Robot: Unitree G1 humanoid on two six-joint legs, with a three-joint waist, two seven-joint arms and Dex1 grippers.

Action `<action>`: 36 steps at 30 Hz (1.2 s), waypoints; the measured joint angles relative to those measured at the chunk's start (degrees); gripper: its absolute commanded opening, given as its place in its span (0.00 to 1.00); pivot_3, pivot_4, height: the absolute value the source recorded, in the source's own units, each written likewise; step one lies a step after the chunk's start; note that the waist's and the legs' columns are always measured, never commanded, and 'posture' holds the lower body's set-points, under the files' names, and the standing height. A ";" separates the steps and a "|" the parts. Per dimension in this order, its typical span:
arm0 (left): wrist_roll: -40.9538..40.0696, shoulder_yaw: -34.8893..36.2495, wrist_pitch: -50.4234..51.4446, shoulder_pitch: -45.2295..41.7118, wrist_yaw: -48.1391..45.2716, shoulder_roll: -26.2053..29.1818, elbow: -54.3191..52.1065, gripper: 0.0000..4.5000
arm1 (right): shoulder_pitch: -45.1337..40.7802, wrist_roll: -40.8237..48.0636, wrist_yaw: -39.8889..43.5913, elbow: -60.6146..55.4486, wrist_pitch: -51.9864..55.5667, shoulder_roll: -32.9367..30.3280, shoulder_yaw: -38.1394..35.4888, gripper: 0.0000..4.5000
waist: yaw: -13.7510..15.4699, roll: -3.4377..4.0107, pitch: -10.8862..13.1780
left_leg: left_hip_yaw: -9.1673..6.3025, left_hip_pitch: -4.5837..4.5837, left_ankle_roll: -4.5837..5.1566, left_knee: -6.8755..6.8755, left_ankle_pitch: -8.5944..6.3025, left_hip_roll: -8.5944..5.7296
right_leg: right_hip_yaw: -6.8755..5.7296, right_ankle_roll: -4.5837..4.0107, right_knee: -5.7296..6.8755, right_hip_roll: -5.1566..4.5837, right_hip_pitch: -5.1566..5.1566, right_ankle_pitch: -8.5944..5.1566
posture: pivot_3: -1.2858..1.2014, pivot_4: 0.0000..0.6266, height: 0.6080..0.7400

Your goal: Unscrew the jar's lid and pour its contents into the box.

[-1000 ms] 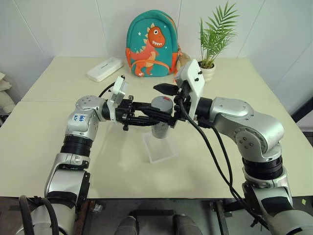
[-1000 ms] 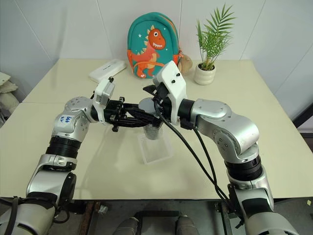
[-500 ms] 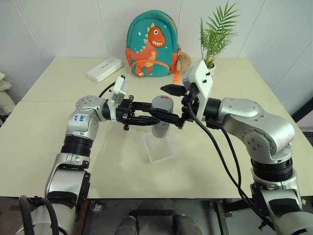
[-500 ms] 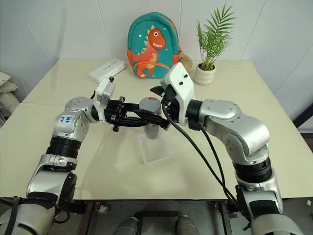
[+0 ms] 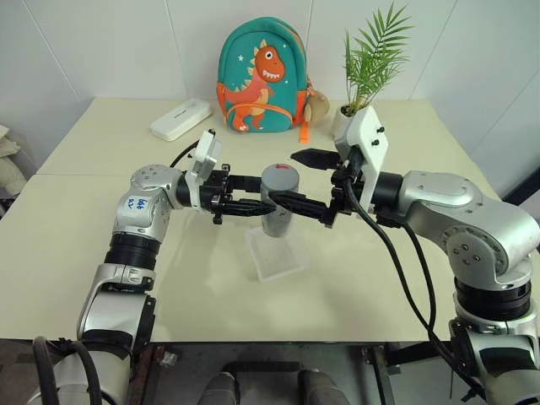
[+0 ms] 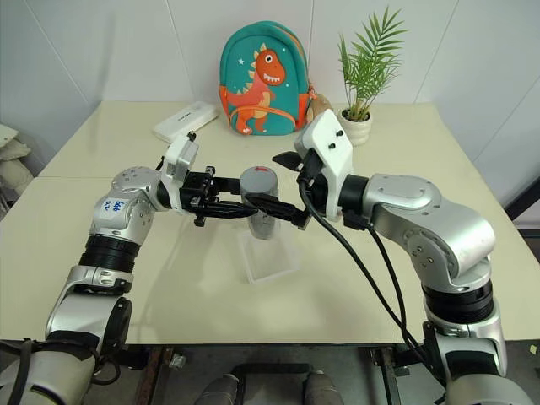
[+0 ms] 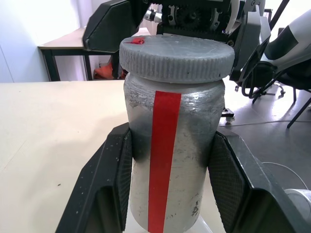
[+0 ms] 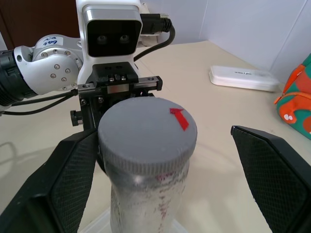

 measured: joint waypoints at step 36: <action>0.33 -0.14 -1.13 -1.84 -1.38 -0.94 3.87 0.42 | -7.05 -6.23 -3.10 9.92 -5.43 9.32 6.72 0.99 | -0.38 0.00 0.00 | 0.00 -0.01 0.00 -0.04 0.00 0.03 | -0.01 0.31 0.02 0.03 -0.04 0.16 | 0.52 0.24 1.00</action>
